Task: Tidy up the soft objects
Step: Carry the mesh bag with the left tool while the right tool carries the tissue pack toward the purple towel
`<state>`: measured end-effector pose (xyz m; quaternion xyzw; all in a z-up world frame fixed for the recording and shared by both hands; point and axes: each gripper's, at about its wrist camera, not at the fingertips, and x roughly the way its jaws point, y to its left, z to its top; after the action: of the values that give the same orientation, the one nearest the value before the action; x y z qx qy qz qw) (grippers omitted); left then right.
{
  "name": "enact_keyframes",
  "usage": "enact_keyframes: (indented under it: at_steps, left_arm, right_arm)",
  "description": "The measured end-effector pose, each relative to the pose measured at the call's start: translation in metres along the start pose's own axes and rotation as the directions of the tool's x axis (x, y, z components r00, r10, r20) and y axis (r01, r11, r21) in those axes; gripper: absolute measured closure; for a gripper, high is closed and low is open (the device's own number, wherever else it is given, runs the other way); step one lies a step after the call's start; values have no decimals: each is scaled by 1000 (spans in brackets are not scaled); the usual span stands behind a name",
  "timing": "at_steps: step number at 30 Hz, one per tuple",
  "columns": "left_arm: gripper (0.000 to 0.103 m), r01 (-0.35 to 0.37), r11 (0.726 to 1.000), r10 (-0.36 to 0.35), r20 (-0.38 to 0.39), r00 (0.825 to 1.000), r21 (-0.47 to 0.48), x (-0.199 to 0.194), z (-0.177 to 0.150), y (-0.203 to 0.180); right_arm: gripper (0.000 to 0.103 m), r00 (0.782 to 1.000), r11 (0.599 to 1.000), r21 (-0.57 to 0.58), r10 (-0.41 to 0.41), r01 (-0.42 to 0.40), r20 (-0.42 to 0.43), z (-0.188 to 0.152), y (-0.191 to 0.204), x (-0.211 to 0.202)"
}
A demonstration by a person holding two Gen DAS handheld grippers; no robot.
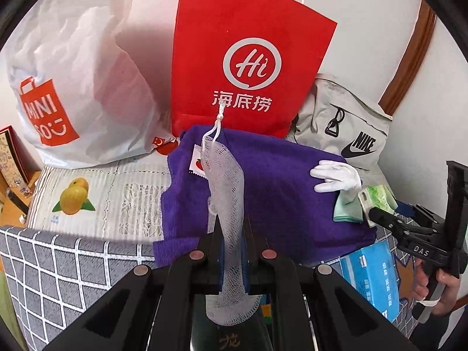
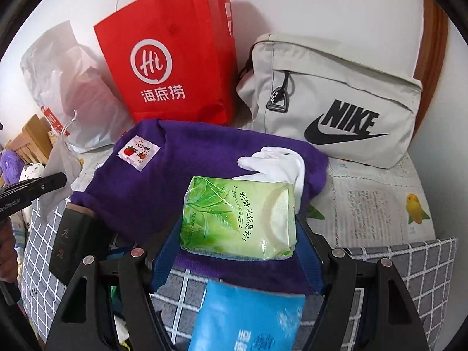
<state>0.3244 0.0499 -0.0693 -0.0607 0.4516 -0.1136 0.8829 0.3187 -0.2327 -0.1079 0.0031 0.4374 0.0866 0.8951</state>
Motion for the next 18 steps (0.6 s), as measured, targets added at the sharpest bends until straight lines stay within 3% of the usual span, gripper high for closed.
enact_keyframes:
  at_steps: [18]
  left_arm:
    - [94, -2, 1000, 2, -47, 999, 14, 38, 19, 5]
  right_arm:
    - [30, 988, 1000, -8, 14, -15, -152, 2, -1, 62]
